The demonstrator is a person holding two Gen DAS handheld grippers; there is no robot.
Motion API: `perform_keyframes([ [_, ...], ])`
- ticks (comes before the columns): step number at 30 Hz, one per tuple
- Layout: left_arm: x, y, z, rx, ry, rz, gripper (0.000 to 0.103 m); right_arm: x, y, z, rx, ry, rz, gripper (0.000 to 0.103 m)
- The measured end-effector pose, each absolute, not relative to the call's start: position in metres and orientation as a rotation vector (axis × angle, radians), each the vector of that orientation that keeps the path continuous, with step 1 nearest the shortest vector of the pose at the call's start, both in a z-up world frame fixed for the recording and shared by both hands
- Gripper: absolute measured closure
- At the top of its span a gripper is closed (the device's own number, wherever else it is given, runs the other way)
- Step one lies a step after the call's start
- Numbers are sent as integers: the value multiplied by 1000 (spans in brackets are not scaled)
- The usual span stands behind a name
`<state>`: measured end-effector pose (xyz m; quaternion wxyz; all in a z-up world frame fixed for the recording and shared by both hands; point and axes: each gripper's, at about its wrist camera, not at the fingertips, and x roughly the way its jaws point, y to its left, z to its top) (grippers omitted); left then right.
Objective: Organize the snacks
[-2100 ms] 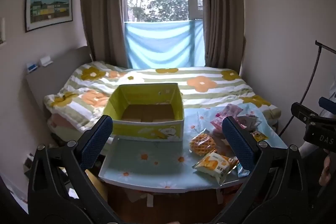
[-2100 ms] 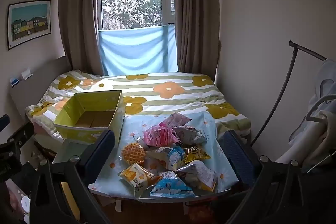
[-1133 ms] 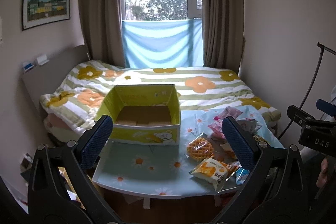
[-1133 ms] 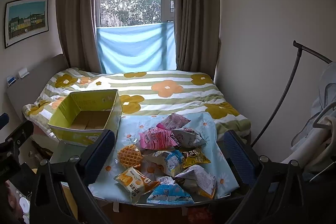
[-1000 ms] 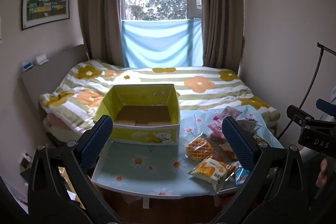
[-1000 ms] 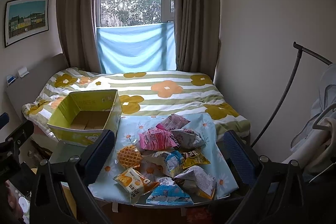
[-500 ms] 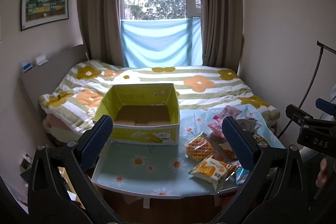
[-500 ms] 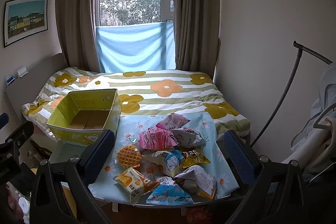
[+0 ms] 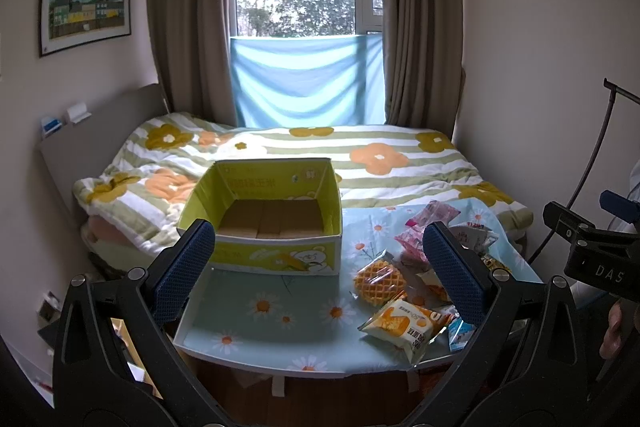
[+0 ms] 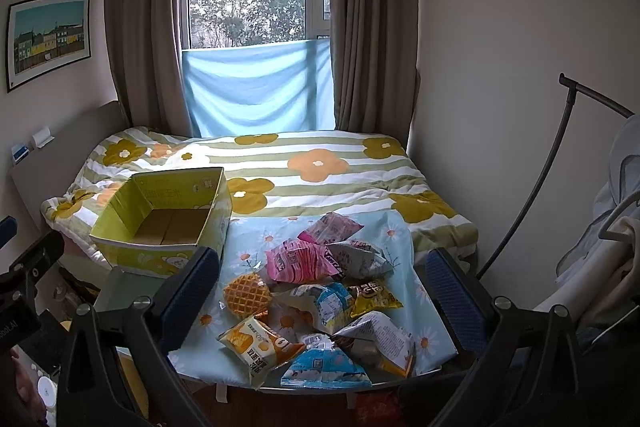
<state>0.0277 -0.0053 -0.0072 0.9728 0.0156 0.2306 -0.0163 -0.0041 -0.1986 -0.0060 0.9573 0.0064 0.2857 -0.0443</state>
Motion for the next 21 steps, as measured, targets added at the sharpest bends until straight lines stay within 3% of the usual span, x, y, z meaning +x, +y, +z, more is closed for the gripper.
perform_keyframes([
  [21,27,-9,-10,25,475,-39,0,-7,-194,-10,13,581,-89,0],
])
